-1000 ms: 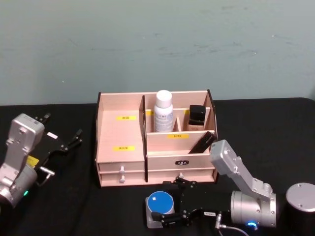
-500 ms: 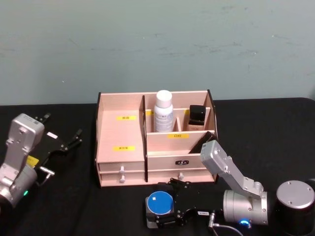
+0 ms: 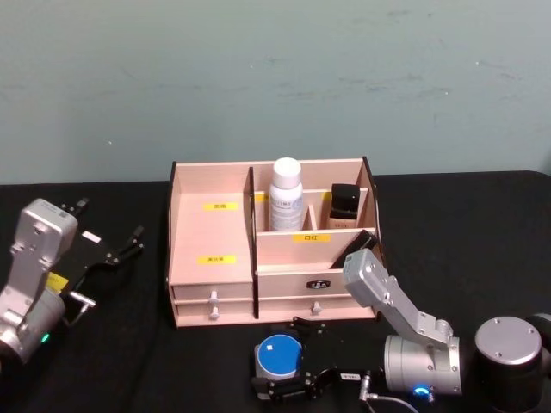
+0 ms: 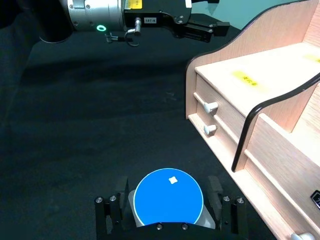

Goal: Pick up the facial cleanser and watermelon frost from the table and place them into the tiered storage box.

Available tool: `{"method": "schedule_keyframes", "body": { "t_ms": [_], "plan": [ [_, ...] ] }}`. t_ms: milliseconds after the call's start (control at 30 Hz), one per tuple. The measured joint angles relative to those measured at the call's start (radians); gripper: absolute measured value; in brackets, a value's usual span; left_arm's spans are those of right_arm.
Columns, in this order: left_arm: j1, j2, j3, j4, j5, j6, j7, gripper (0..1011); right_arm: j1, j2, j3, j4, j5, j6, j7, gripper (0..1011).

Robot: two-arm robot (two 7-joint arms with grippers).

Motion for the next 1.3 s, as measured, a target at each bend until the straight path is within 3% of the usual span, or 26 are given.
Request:
{"method": "schedule_keyframes", "body": {
  "t_ms": [333, 700, 1300],
  "plan": [
    [0.000, 0.000, 0.000, 0.000, 0.000, 0.000, 0.000, 1010, 0.001, 0.000, -0.003, -0.004, -0.009, 0.006, -0.005, 1002],
    [0.000, 0.000, 0.000, 0.000, 0.000, 0.000, 0.000, 1010, 0.001, 0.000, -0.002, -0.004, -0.005, 0.004, -0.005, 830],
    [0.000, 0.000, 0.000, 0.000, 0.000, 0.000, 0.000, 1010, -0.013, 0.007, 0.008, 0.001, 0.011, -0.002, -0.002, 746]
  ]
}}
